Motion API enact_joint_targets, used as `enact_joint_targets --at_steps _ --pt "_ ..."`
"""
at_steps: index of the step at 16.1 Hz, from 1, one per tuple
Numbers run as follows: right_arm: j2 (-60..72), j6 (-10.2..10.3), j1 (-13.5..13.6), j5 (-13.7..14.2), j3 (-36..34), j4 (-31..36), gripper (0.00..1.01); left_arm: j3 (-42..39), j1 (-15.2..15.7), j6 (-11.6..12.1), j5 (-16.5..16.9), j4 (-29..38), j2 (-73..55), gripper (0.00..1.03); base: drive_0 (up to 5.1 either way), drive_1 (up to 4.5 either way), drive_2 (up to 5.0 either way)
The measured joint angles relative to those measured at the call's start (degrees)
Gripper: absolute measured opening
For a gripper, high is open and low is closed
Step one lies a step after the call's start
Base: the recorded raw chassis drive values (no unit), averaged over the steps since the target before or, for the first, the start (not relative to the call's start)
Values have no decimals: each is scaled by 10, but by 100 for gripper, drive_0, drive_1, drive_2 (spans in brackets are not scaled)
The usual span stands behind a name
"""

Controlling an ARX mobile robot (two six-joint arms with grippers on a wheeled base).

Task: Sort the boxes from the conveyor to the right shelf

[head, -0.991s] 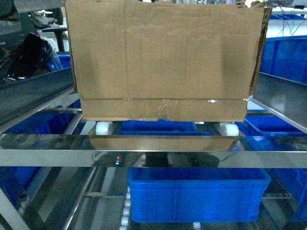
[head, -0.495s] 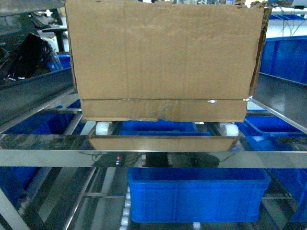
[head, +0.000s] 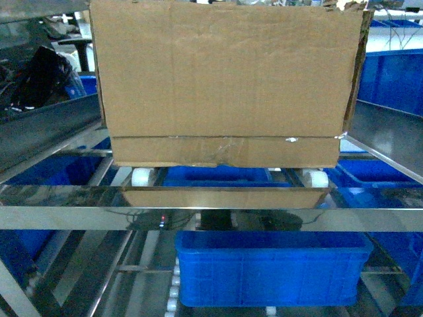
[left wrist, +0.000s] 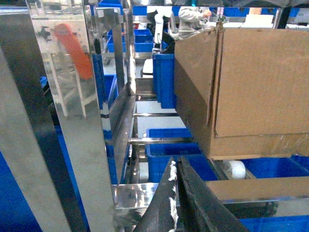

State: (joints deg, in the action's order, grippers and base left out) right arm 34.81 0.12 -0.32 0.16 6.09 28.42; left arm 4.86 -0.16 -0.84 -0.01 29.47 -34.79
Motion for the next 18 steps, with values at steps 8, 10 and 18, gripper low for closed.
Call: enact_joint_targets --at_steps 8,10,18 --pt "-126 0 3 -1 -52 -61 2 -40 0 0 0 -82 131 2 0 0 0" --pt "-160 0 3 -2 -52 -95 2 -40 0 0 0 -114 168 2 0 0 0" --pt "-253 0 3 -2 -52 -190 2 -39 0 0 0 -238 279 2 0 0 0"
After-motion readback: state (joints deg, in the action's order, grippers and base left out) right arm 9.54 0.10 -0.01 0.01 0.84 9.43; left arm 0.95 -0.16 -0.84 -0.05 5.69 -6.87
